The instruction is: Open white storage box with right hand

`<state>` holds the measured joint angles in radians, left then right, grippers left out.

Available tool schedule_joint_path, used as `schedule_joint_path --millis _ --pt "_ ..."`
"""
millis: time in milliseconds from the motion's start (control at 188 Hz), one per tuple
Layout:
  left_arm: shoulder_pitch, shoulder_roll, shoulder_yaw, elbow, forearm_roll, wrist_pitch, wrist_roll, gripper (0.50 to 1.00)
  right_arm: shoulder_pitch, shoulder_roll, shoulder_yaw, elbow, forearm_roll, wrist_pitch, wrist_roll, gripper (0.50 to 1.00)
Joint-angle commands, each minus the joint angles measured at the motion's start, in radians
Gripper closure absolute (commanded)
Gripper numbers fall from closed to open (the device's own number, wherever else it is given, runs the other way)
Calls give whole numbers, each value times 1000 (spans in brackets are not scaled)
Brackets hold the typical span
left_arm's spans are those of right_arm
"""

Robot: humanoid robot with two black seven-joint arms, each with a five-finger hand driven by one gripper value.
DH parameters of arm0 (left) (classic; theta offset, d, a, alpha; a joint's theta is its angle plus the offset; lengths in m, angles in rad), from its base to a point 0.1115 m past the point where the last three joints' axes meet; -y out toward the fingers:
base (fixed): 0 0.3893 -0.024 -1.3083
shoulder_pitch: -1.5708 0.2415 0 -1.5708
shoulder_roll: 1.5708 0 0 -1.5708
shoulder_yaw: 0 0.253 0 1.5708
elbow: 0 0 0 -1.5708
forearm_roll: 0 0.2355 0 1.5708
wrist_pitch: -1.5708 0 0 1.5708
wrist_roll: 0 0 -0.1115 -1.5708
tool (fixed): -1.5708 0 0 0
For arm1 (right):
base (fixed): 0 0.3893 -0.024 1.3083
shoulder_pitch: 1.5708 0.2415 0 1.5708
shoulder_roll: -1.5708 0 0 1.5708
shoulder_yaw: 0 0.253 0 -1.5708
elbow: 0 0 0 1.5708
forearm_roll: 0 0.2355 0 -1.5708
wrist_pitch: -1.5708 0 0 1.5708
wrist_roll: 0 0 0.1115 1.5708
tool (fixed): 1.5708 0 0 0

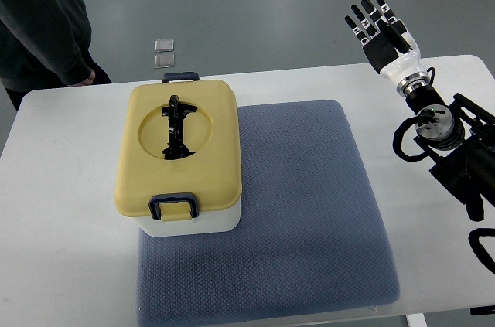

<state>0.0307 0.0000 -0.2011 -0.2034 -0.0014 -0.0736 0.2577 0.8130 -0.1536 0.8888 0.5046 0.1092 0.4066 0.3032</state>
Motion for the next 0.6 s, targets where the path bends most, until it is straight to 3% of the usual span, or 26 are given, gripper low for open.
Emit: schedule_joint_path --millis 0,595 --pt "0 0 0 -1 0 0 0 500 0 -1 -4 0 0 3 -1 570" --pt "2 0 3 1 0 11 0 500 40 15 -14 55 -118 0 -3 572"
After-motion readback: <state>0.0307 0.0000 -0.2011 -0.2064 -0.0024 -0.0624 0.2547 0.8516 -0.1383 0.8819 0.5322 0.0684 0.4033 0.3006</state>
